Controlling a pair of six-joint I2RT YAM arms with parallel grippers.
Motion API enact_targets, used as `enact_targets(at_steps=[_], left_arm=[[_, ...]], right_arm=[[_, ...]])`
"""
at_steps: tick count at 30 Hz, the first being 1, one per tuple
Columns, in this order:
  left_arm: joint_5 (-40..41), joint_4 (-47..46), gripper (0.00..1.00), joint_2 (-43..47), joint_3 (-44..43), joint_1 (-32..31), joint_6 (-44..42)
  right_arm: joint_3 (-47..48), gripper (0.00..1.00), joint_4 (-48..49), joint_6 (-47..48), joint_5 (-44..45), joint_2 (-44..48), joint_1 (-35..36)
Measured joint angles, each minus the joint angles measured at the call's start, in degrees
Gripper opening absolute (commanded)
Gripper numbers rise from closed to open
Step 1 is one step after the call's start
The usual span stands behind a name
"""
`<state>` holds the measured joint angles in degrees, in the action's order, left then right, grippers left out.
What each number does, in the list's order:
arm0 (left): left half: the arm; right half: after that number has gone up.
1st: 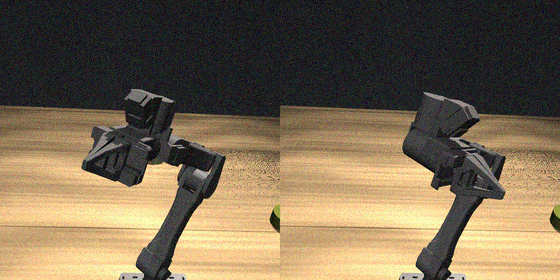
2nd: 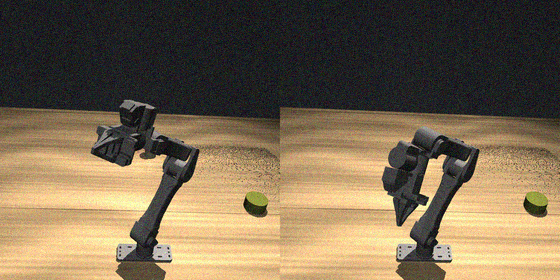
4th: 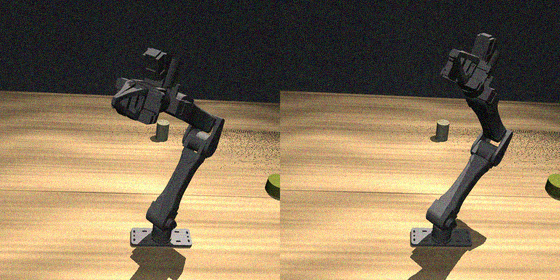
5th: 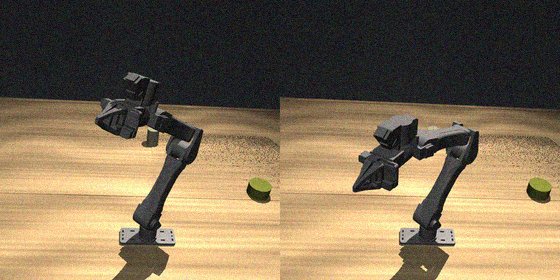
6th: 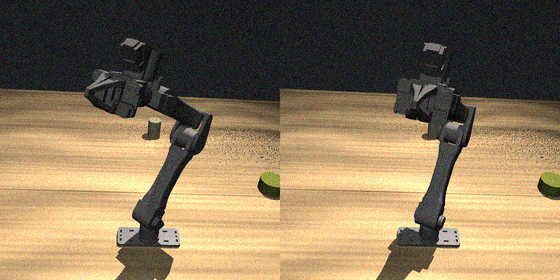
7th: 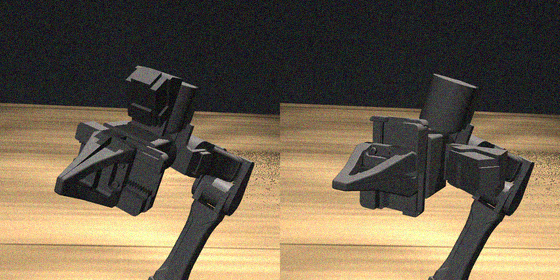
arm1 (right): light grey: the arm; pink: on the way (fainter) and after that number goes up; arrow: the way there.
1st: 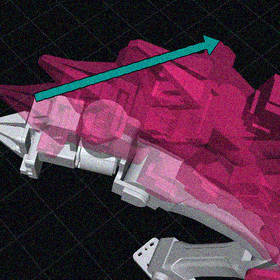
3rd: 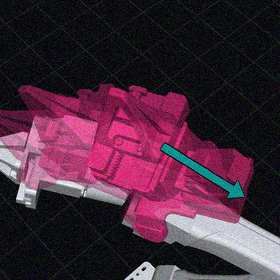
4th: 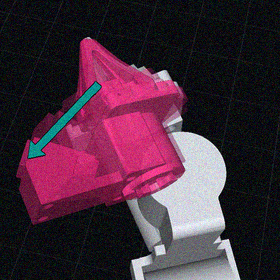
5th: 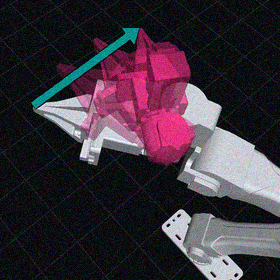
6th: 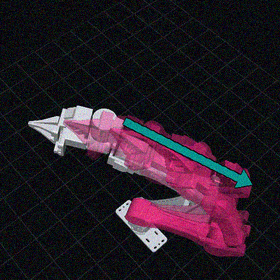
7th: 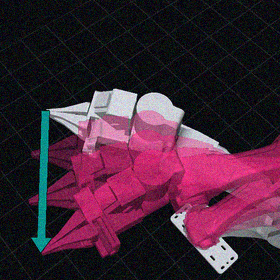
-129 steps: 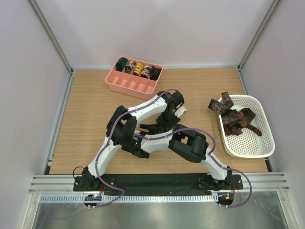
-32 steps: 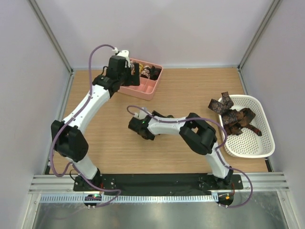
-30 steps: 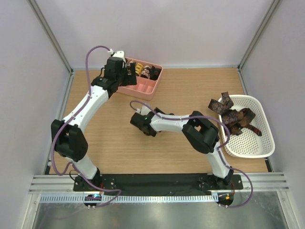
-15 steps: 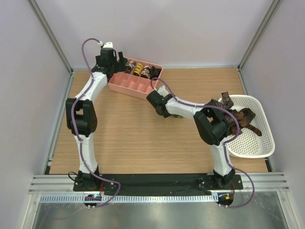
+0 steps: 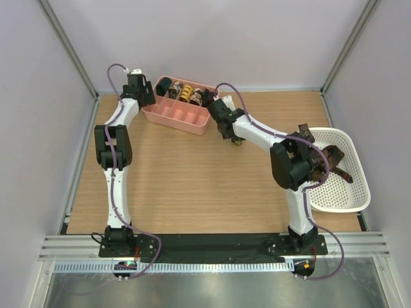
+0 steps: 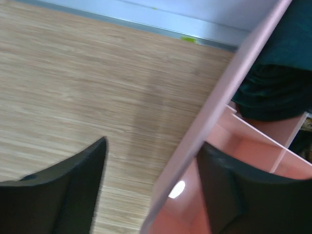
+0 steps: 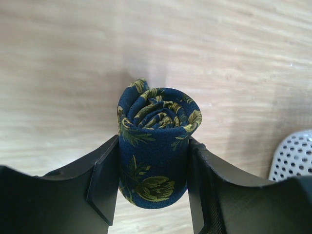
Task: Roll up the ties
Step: Place the rolled tie into the container
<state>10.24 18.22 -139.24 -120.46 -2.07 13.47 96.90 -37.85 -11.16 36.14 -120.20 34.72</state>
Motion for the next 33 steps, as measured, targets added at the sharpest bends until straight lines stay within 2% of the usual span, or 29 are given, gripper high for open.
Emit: enact_targets(at_steps=[1, 2, 5, 6, 10, 15, 18, 27, 33], left_arm=[[-0.37, -0.02, 0.6, 0.0, 0.28, -0.04, 0.13], [-1.09, -0.22, 0.47, 0.0, 0.52, -0.15, 0.15], [-2.58, -1.51, 0.29, 0.28, 2.73, -0.63, 0.98], [-3.78, -2.43, 0.17, 0.87, 4.31, -0.68, 1.29], [-10.73, -6.78, 0.03, 5.88, 13.44, -1.29, 3.85], [-10.93, -14.64, 0.02, 13.42, 27.58, -1.92, 7.21], [-10.95, -15.8, 0.0, 16.59, 32.46, -1.97, 7.39], [-11.26, -16.48, 0.0, 19.91, 37.0, -3.08, 6.86], [-10.82, -16.15, 0.01, 24.83, 43.08, -5.9, 5.77]], right_arm=[[1.92, 0.01, -0.28, -0.15, -0.39, -0.5, -0.28], [3.8, 0.01, -0.44, -0.35, -0.72, -1.07, -0.46], [8.57, 0.01, -1.44, -0.92, -1.42, -2.56, -0.42], [10.36, 0.01, -2.16, -1.09, -1.75, -3.17, -0.35], [16.57, 0.01, -5.03, -1.36, -2.99, -5.05, -0.33], [23.08, 0.01, -7.61, -1.7, -3.58, -7.41, -0.68], [24.02, 0.01, -8.39, -1.55, -3.28, -7.74, -1.27], [25.75, 0.01, -9.35, 2.16, -2.89, -8.0, -3.32], [27.36, 0.01, -9.42, 5.35, -2.8, -8.0, -3.41]])
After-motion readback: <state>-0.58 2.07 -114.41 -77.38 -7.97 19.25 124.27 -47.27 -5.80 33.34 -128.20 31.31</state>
